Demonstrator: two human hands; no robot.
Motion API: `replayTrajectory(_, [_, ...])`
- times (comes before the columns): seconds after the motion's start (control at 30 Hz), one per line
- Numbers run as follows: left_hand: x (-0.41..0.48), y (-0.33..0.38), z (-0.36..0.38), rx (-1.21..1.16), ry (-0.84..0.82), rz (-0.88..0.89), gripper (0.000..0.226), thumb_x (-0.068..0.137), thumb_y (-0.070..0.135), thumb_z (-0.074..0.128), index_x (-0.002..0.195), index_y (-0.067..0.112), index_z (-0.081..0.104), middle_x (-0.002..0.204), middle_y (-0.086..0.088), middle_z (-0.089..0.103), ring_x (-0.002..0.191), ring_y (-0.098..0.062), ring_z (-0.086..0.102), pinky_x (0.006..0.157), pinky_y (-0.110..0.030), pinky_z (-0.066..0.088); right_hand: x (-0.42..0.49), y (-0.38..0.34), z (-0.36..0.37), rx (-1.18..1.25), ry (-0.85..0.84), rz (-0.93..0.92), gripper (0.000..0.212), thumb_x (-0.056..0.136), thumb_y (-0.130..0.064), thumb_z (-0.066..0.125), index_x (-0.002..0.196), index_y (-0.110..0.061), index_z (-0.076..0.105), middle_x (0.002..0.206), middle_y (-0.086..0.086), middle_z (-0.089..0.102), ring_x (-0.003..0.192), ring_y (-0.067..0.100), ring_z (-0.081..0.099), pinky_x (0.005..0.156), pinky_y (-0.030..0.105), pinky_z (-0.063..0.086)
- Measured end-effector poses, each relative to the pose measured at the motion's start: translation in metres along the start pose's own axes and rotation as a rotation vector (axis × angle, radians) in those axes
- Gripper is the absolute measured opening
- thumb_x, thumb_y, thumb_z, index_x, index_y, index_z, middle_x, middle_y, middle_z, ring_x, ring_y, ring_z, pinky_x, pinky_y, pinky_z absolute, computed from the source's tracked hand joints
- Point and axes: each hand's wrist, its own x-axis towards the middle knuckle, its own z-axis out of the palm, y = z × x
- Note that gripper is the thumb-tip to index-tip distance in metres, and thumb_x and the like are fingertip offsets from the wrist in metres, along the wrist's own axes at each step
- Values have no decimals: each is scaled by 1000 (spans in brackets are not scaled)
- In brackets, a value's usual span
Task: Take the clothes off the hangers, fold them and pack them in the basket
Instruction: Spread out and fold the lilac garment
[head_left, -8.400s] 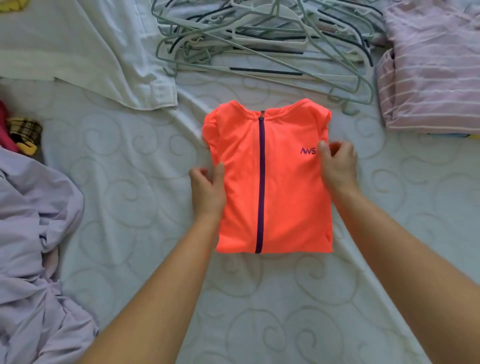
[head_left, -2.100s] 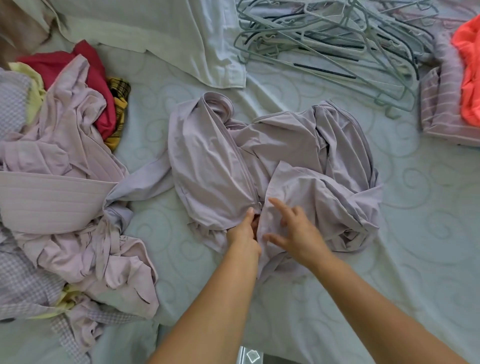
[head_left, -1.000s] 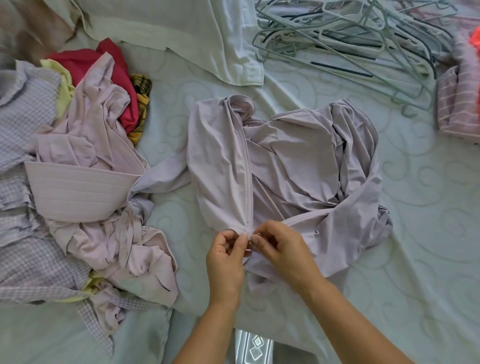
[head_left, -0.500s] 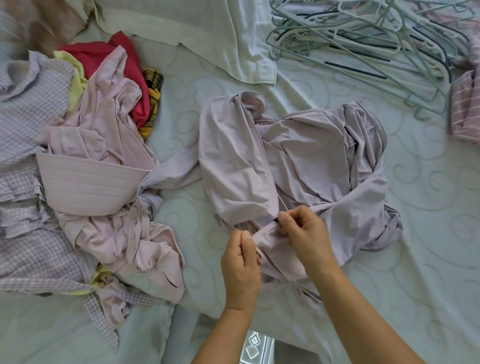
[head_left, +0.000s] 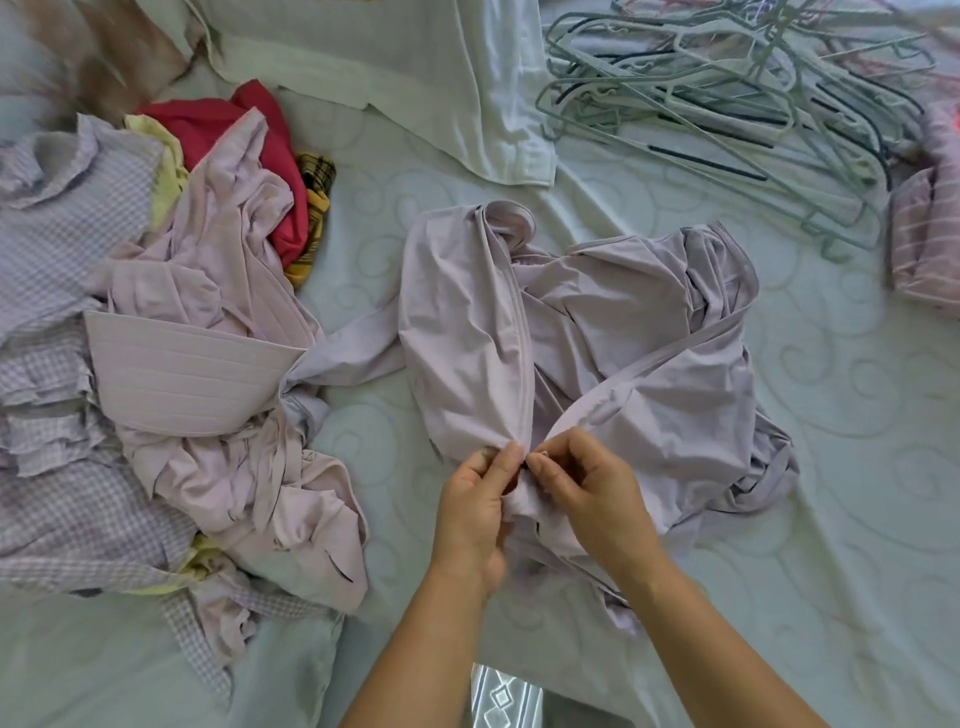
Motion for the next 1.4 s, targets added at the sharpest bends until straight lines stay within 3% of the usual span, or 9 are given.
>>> replayTrajectory(0.1, [4, 3, -1, 60, -8, -7, 9, 86, 9, 60, 78, 6, 64, 69, -6, 69, 61, -13, 66, 53, -20, 52, -2, 8, -4, -93, -12, -155, 6, 84, -34, 54, 83, -37, 59, 85, -14, 58, 79, 5, 56, 71, 16, 43])
replayTrajectory(0.2, [7, 6, -6, 133, -8, 15, 9, 86, 7, 60, 79, 5, 65, 71, -6, 70, 65, -14, 65, 60, -22, 55, 7, 14, -14, -108, -57, -132, 22, 84, -40, 43, 100, -37, 58, 111, -22, 47, 85, 1, 52, 74, 13, 42])
replayTrajectory(0.33, [8, 2, -10, 297, 36, 86, 19, 88, 13, 60, 69, 8, 60, 69, -10, 62, 66, -19, 56, 58, -27, 48, 28, 19, -20, -374, -344, -107, 14, 94, -24, 53, 88, -14, 61, 78, -15, 48, 69, 4, 46, 66, 18, 34])
replayTrajectory(0.53, [-1, 0, -12, 358, -3, 65, 18, 91, 9, 54, 75, 7, 62, 59, -4, 61, 48, -9, 51, 50, -18, 44, 46, 29, -38, -365, 56, -99, 14, 92, -18, 57, 80, -11, 53, 72, -12, 41, 68, 12, 40, 62, 12, 33])
replayTrajectory(0.73, [-3, -1, -9, 317, -17, 47, 18, 93, 9, 52, 78, 7, 62, 58, -4, 64, 45, -7, 53, 50, -18, 47, 51, 21, -43, -400, -61, -75, 5, 91, -20, 57, 92, -14, 57, 86, -10, 45, 69, 2, 45, 67, 22, 33])
replayTrajectory(0.83, [-2, 0, -10, 331, 0, 77, 18, 93, 12, 52, 78, 8, 62, 58, -3, 64, 50, -10, 54, 53, -19, 47, 36, 15, -42, -302, -108, -193, 26, 82, -33, 64, 105, -22, 60, 107, -7, 45, 77, 4, 50, 71, 13, 39])
replayTrajectory(0.93, [-4, -2, -6, 378, 16, 144, 20, 93, 13, 52, 78, 5, 63, 61, -5, 62, 52, -10, 53, 51, -19, 47, 13, 12, -25, -224, -191, -230, 17, 75, -35, 70, 87, -26, 61, 86, -10, 50, 73, 3, 48, 68, 9, 38])
replayTrajectory(1.03, [-6, -6, -5, 419, 21, 188, 21, 93, 13, 52, 78, 3, 63, 63, -7, 62, 55, -12, 55, 51, -20, 46, 4, 15, -16, -190, -51, -199, 16, 77, -16, 74, 75, -23, 59, 76, -12, 49, 70, 1, 49, 65, 8, 38])
replayTrajectory(1.4, [-13, -6, -3, 528, -85, 257, 26, 96, 14, 47, 72, 8, 54, 58, 6, 53, 54, -5, 46, 51, -17, 40, -1, 12, -8, -188, 111, -133, 12, 83, -17, 62, 75, -19, 54, 74, -13, 49, 74, 4, 47, 67, 12, 37])
